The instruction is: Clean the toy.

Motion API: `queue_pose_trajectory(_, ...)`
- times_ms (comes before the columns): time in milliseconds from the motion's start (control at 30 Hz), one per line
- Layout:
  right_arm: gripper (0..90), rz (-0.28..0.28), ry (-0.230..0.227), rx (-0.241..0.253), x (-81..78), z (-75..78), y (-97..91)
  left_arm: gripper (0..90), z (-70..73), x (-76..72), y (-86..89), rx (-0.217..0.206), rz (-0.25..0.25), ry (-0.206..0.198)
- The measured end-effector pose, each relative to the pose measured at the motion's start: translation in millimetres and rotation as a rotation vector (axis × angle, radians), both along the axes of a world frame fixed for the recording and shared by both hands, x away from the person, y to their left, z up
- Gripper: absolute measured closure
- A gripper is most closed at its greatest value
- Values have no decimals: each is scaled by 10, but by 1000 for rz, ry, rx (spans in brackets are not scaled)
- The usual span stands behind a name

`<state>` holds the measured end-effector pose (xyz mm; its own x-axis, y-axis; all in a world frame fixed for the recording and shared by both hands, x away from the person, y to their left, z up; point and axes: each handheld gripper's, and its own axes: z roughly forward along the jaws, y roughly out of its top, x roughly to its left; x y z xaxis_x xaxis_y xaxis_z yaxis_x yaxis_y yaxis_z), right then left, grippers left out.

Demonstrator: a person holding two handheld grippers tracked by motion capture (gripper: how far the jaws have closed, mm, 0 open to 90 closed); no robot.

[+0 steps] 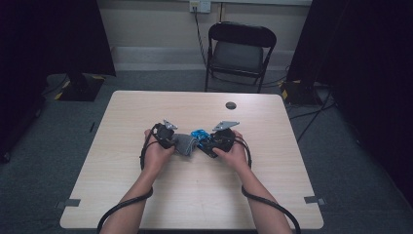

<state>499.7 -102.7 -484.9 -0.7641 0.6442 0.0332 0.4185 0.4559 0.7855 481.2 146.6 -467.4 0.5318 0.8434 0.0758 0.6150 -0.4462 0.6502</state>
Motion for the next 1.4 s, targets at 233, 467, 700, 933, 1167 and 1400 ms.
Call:
queue_pose_trajectory(233, 415, 1, -1, 1, 1, -1, -1, 748, 5, 57, 58, 1, 40, -2)
queue_pose_trajectory(467, 415, 1, -1, 1, 1, -1, -2, 746, 10, 96, 143, -8, 77, -2)
queue_pose_trajectory(700, 415, 2, -1, 3, 1, -3, -4, 746, 22, 91, 248, -16, 100, -4)
queue_pose_trajectory(933, 415, 2, 0, 3, 0, -3, -4, 745, 110, 17, 374, -42, 105, -24)
queue_pose_trajectory(1167, 415, 4, 4, 1, 7, 2, -3, 745, 195, -133, 439, -86, 71, -43)
queue_pose_trajectory(1400, 415, 2, 13, 1, 11, 7, -10, 744, 227, -313, 440, -100, 22, -70)
